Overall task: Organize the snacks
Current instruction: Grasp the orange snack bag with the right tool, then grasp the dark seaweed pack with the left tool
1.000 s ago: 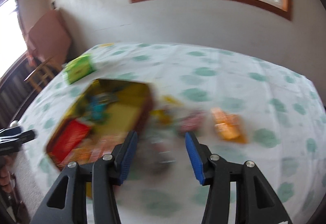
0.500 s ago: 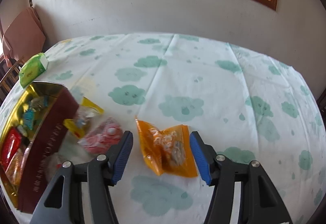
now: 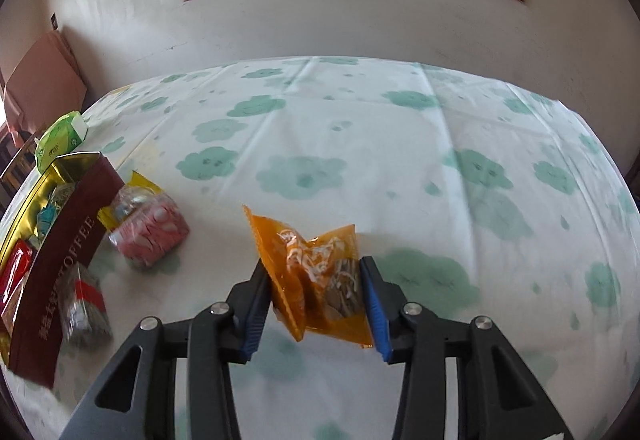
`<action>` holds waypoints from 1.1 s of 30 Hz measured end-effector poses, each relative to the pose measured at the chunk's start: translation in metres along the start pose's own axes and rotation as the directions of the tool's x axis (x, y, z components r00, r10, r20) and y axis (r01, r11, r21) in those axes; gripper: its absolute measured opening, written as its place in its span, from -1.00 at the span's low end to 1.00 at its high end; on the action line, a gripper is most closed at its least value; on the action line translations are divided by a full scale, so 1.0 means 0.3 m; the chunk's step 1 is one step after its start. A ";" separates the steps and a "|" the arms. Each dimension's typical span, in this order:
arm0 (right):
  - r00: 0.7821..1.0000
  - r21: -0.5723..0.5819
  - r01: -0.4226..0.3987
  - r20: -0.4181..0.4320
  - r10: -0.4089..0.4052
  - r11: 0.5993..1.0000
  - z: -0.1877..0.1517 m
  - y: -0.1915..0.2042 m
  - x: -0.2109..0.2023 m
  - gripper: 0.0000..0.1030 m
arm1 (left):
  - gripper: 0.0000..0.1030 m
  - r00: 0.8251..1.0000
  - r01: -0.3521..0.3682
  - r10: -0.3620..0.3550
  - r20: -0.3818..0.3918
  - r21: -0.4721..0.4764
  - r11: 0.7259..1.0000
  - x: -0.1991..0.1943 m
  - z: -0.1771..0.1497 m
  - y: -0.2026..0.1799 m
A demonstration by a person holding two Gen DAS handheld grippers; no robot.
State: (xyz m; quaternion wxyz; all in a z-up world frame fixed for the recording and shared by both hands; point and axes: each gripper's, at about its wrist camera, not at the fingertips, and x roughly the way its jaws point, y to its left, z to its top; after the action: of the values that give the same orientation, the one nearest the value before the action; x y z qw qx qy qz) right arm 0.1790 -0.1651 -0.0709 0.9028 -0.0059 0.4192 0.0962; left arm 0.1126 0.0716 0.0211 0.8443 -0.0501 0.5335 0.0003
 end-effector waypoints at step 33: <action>0.992 0.092 0.128 -0.013 -0.128 0.987 -0.214 -0.313 -0.212 -0.09 | 0.08 0.966 -0.066 -0.063 -0.249 -0.481 0.874 0.319 0.040 -0.096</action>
State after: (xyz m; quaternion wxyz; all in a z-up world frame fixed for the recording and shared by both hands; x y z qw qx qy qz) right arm 0.1072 -0.2739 -0.0709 0.9049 0.0089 0.4251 0.0184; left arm 0.1662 0.0388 -0.0575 0.7284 -0.2592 0.6212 0.1281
